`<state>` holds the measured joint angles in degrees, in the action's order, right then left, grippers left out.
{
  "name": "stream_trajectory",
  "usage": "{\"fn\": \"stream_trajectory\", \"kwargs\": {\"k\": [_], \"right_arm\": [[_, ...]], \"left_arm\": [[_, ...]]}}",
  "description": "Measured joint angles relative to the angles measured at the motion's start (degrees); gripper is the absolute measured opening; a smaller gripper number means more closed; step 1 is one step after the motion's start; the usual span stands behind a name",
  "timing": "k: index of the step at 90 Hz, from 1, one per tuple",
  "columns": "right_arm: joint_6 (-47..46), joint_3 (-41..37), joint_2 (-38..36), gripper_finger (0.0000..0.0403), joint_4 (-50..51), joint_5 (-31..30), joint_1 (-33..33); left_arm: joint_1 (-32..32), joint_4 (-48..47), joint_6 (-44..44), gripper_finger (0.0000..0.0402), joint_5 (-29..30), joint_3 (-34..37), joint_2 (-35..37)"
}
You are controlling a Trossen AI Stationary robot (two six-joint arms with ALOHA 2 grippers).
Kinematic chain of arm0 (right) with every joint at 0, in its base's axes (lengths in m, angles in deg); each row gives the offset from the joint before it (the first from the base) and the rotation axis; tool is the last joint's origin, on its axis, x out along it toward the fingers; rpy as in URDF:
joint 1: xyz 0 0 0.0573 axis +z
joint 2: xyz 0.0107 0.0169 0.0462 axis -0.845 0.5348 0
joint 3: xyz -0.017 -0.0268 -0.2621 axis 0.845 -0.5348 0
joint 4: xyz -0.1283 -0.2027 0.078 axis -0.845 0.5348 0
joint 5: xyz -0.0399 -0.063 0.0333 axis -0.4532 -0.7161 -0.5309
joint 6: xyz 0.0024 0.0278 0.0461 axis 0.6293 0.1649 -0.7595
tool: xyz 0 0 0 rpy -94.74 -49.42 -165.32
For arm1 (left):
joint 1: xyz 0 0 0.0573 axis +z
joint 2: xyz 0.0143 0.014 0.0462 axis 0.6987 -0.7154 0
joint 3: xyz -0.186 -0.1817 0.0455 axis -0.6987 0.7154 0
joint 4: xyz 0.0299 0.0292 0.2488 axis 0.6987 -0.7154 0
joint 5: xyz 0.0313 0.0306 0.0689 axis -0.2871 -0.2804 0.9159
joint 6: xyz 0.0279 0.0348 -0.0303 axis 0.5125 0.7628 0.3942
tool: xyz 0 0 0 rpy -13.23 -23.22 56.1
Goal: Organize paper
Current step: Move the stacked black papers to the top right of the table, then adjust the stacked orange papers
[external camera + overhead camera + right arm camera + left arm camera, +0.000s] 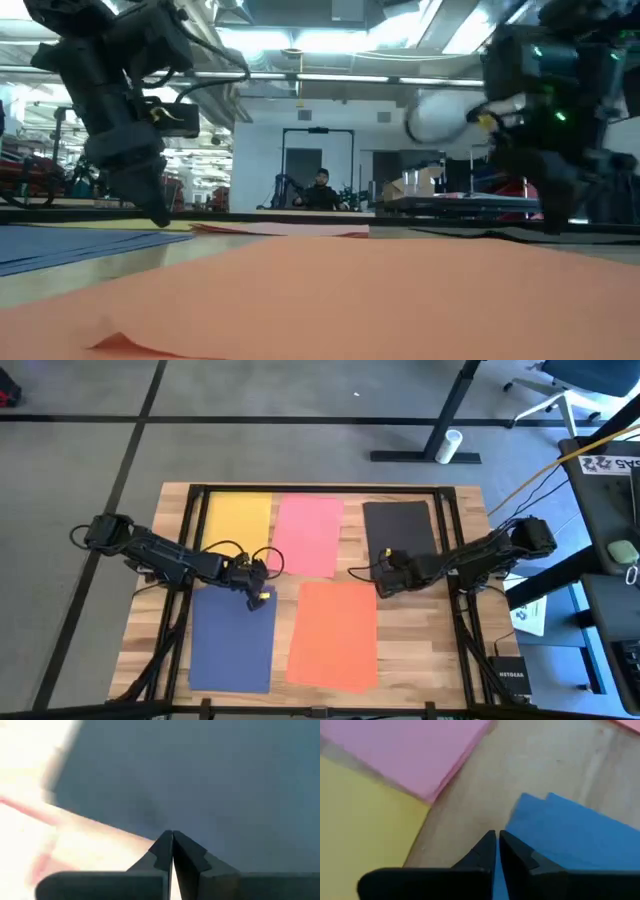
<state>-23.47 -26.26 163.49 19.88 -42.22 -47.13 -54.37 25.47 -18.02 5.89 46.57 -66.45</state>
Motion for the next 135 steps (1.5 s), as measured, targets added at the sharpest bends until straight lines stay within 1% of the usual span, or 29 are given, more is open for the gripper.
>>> {"fn": "stream_trajectory", "kwargs": {"k": [18, 25, 37, 47, 58, 65, 75, 85, 89, 99, 114, 135], "right_arm": [[5.4, 5.7, -1.5, 0.0000, 1.9, 0.4, 3.7], [9.9, 7.9, -1.4, 0.0000, 1.5, 1.4, 6.3], [16.4, 9.6, -1.5, 0.0000, -4.2, 5.1, 11.2], [16.7, 9.7, -1.0, 0.0000, -8.7, 8.6, 15.6], [13.1, 9.6, 1.9, 0.0000, -10.7, 10.4, 20.0], [10.4, 9.6, 4.2, 0.0000, -12.2, 11.3, 22.3], [6.5, 9.6, 7.3, 0.0000, -14.8, 11.8, 24.7], [3.2, 9.7, 10.3, 0.0000, -17.7, 13.6, 26.3], [2.4, 9.6, 11.5, 0.0000, -18.4, 14.0, 26.7], [0.3, 9.6, 14.5, 0.0000, -20.7, 15.5, 27.5], [0.1, 9.9, 17.7, 0.0000, -25.6, 17.0, 27.3], [0.2, 9.8, 18.8, 0.0000, -26.6, 16.6, 27.3]], "left_arm": [[-7.0, 0.1, 7.2, 0.0008, -1.6, -4.2, 0.0], [-10.4, 0.5, 11.5, 0.0008, -1.8, -6.7, 0.0], [-15.7, 3.0, 20.5, 0.0004, -1.7, -10.1, 0.0], [-18.5, 5.3, 25.7, 0.0001, -1.8, -11.8, -1.1], [-18.5, 4.4, 25.2, 0.0000, -1.9, -13.6, -5.7], [-18.0, 4.6, 24.6, 0.0000, -3.3, -14.9, -9.9], [-17.3, 4.7, 22.4, 0.0000, -3.9, -17.0, -15.8], [-16.7, 4.7, 20.2, 0.0000, -7.1, -18.6, -20.7], [-16.8, 4.8, 19.5, 0.0000, -7.3, -19.0, -22.2], [-17.1, 5.0, 18.1, 0.0000, -7.2, -20.1, -24.3], [-17.7, 4.1, 17.3, 0.0000, -7.2, -21.3, -24.7], [-17.7, 6.3, 16.2, 0.0000, -7.8, -21.6, -24.9]]}}
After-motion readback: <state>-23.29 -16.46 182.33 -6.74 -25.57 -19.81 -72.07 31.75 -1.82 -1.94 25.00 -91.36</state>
